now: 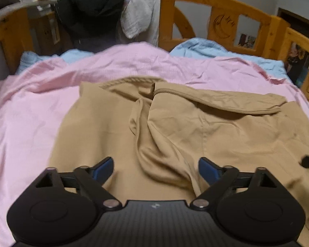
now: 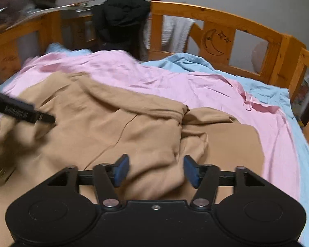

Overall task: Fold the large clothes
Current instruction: 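Grasp the jacket hem with both tools and lift it toward the hood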

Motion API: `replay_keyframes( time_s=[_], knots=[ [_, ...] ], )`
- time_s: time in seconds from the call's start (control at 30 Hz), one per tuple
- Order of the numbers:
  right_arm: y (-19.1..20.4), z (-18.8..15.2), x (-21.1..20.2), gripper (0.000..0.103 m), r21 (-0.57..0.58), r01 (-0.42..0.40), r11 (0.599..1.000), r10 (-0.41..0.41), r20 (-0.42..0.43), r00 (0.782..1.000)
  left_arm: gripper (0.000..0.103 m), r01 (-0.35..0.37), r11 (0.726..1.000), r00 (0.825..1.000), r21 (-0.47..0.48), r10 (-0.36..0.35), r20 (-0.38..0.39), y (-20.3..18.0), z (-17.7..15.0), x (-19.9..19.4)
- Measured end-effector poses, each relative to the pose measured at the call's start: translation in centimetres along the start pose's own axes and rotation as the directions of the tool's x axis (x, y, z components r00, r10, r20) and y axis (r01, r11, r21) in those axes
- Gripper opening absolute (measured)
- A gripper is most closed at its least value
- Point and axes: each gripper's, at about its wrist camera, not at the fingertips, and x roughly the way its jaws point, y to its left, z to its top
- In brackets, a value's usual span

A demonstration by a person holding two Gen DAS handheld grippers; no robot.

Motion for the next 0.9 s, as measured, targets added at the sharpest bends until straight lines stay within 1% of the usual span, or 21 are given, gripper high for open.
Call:
replay_keyframes(
  time_s=[0.07, 0.13, 0.23, 0.27, 0.3, 0.33, 0.4, 0.53, 0.6, 0.67, 0.7, 0.73, 0.8, 0.87, 0.9],
  knots=[
    [0.5, -0.7, -2.7, 0.067, -0.059, -0.028, 0.998, 0.026, -0.036, 0.999, 0.099, 0.003, 1.0, 1.0, 0.012, -0.003, 0.025, 0.0, -0.6, -2.2],
    [1.2, -1.6, -5.1, 0.073, -0.107, -0.053, 0.993, 0.045, -0.078, 0.996, 0.101, 0.026, 0.999, 0.998, 0.043, -0.028, 0.048, -0.1, -1.5, -4.6],
    [2.4, -3.7, -9.0, 0.077, -0.174, -0.109, 0.979, 0.081, -0.157, 0.984, 0.102, 0.058, 0.994, 0.996, 0.089, -0.063, 0.064, -0.2, -2.9, -8.0],
    [2.8, -4.6, -10.2, 0.078, -0.202, -0.123, 0.972, 0.089, -0.171, 0.981, 0.102, 0.067, 0.992, 0.995, 0.102, -0.074, 0.066, -0.2, -3.5, -9.0],
    [3.2, -5.5, -11.4, 0.083, -0.228, -0.134, 0.964, 0.093, -0.181, 0.979, 0.102, 0.075, 0.991, 0.995, 0.11, -0.082, 0.065, -0.2, -4.0, -10.0],
    [3.5, -6.7, -12.8, 0.087, -0.252, -0.141, 0.957, 0.093, -0.192, 0.977, 0.102, 0.085, 0.989, 0.994, 0.117, -0.093, 0.061, 0.0, -4.8, -11.1],
    [4.1, -9.1, -14.8, 0.088, -0.287, -0.141, 0.948, 0.08, -0.213, 0.974, 0.102, 0.109, 0.983, 0.992, 0.146, -0.118, 0.054, 0.5, -6.4, -13.0],
    [5.3, -14.3, -17.5, 0.09, -0.376, -0.146, 0.915, 0.046, -0.262, 0.964, 0.102, 0.128, 0.972, 0.99, 0.196, -0.137, 0.029, 1.7, -9.4, -15.9],
    [5.9, -16.2, -18.3, 0.09, -0.446, -0.136, 0.884, 0.013, -0.268, 0.963, 0.102, 0.129, 0.971, 0.99, 0.2, -0.136, 0.025, 2.1, -11.0, -16.9],
    [6.9, -17.9, -18.7, 0.091, -0.536, -0.13, 0.834, -0.019, -0.265, 0.964, 0.102, 0.145, 0.972, 0.989, 0.186, -0.15, 0.015, 2.5, -12.3, -17.7],
    [7.3, -18.5, -18.9, 0.092, -0.57, -0.13, 0.811, -0.026, -0.257, 0.966, 0.102, 0.158, 0.972, 0.987, 0.172, -0.162, 0.004, 2.6, -12.9, -18.0],
    [7.7, -18.9, -19.0, 0.092, -0.598, -0.109, 0.794, -0.041, -0.232, 0.972, 0.102, 0.172, 0.972, 0.985, 0.159, -0.174, -0.004, 2.7, -13.5, -18.3],
    [8.2, -19.3, -18.6, 0.091, -0.611, -0.049, 0.79, -0.098, -0.205, 0.974, 0.102, 0.186, 0.97, 0.982, 0.156, -0.186, -0.017, 2.6, -14.8, -18.7],
    [8.3, -19.2, -18.1, 0.09, -0.605, 0.02, 0.796, -0.15, -0.166, 0.975, 0.102, 0.202, 0.965, 0.979, 0.167, -0.199, -0.037, 2.2, -15.9, -19.0],
    [8.5, -19.1, -17.9, 0.089, -0.599, 0.041, 0.8, -0.163, -0.151, 0.975, 0.102, 0.211, 0.961, 0.977, 0.177, -0.205, -0.05, 1.9, -16.3, -19.0]
  ],
)
